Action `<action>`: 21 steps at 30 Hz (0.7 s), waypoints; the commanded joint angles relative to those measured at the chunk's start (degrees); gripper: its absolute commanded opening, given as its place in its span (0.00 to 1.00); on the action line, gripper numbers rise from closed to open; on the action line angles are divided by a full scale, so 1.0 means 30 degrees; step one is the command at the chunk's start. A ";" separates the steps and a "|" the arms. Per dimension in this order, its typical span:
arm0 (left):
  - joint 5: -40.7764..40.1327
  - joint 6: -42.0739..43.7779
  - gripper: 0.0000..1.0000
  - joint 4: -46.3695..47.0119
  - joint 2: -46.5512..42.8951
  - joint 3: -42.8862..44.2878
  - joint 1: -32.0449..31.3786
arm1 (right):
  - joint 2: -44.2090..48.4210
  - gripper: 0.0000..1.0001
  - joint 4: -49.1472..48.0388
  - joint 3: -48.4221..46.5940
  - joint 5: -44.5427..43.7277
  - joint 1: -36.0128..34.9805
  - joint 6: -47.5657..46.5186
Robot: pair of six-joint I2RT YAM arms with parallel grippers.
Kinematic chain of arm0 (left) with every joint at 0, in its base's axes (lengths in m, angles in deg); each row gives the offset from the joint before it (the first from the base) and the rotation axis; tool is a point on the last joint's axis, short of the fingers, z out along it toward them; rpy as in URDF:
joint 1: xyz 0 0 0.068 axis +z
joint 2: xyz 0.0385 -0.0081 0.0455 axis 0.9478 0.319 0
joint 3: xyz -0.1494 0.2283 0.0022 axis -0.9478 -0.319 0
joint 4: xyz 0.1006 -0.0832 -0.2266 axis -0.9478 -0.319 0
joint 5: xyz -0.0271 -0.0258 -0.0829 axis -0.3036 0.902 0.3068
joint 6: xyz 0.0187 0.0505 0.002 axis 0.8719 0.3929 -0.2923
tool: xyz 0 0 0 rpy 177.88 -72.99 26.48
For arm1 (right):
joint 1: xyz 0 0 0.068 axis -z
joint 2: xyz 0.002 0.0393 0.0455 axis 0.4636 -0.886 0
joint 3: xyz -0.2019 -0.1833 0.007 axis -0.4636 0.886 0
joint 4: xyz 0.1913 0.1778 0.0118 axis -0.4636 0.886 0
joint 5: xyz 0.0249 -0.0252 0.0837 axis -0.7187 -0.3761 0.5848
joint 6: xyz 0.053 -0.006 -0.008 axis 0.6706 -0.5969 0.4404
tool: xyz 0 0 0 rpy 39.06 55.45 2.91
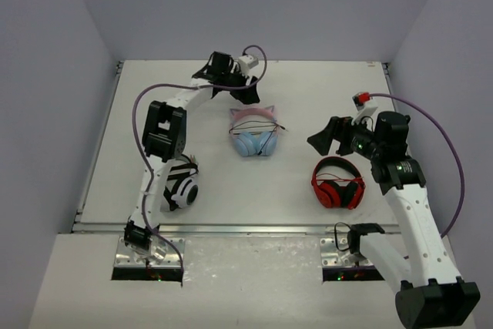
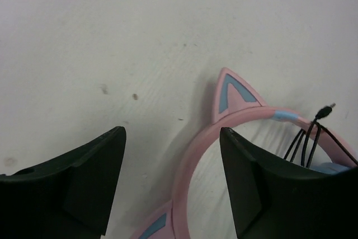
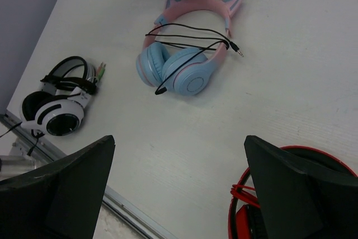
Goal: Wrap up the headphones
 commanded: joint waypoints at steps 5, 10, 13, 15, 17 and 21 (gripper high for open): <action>-1.2615 -0.8060 1.00 0.4553 -0.7798 -0.3602 0.1319 | -0.0357 0.99 0.1181 -0.1489 -0.6168 -0.0074 -0.0722; -2.2555 -1.2403 1.00 0.4688 -1.7752 -1.2414 0.1408 | -0.0183 0.99 0.3058 -0.2697 -0.9982 -0.0074 -0.0722; -2.5225 -1.2990 1.00 0.4460 -2.3614 -1.7519 0.1408 | 0.0197 0.99 0.3440 -0.2786 -1.1070 -0.0104 -0.0576; -2.6336 -1.3195 1.00 0.2969 -2.5989 -1.8987 0.1321 | 0.0490 0.99 0.3471 -0.2611 -1.1422 -0.0104 -0.0458; -2.6199 -1.3723 1.00 0.1941 -2.8862 -2.0133 0.1291 | 0.1075 0.99 0.3383 -0.2377 -1.1365 -0.0133 -0.0371; -2.5987 -1.1385 1.00 -0.0577 -3.2758 -2.0693 0.1291 | 0.2130 0.99 0.3470 -0.1761 -0.9963 -0.0104 -0.0312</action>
